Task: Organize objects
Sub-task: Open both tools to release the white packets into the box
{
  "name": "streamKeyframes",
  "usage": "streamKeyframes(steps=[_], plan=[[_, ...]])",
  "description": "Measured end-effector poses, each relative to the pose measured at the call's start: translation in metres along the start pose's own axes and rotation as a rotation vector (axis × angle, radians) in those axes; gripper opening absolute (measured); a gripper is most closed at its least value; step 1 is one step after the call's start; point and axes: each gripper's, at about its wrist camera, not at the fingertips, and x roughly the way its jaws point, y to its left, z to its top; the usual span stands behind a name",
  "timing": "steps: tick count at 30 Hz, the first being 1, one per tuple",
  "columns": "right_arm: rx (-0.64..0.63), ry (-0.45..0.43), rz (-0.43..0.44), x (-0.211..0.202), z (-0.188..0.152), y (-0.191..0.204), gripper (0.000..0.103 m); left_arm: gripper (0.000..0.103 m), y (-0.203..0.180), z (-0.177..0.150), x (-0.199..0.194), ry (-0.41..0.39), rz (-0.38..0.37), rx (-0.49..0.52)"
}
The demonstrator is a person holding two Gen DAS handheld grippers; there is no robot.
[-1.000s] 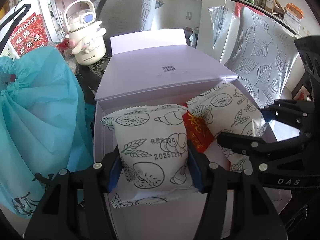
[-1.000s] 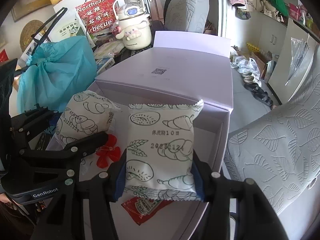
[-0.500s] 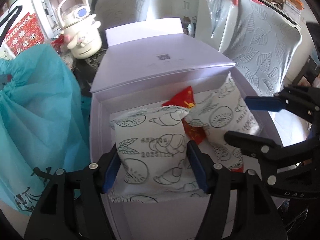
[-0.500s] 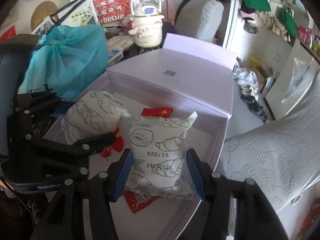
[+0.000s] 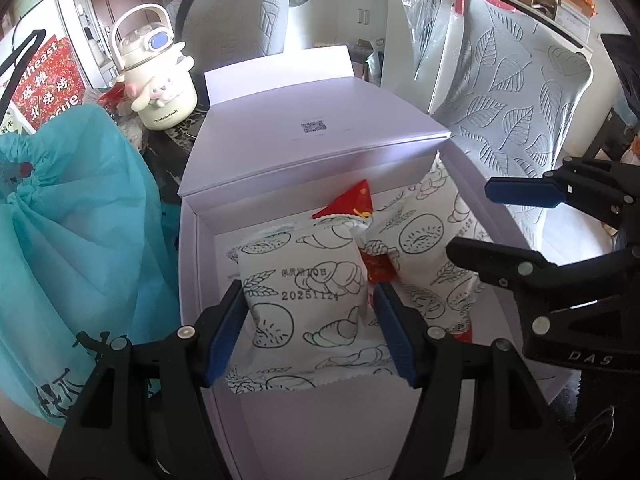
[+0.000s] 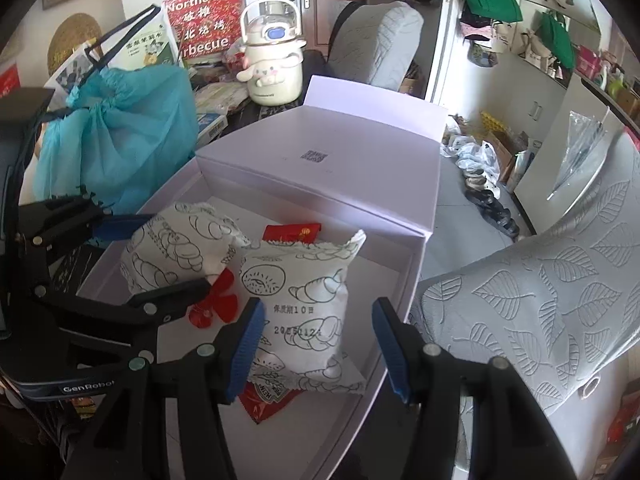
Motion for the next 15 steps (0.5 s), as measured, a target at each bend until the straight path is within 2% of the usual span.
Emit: streamKeyframes(steps=[9,13,15], plan=[[0.044,-0.031,-0.040,-0.017,0.003,-0.001,0.063,0.063,0.003,0.002,-0.021,-0.032,0.005,-0.013],[0.100,-0.078,-0.050,-0.031,0.002,-0.002,0.077,0.073,0.003,0.003,-0.033,-0.057,0.024,-0.016],[0.139,-0.085,-0.044,-0.035,0.001,-0.004,0.077,0.073,0.006,0.003,-0.037,-0.060,0.047,-0.033]])
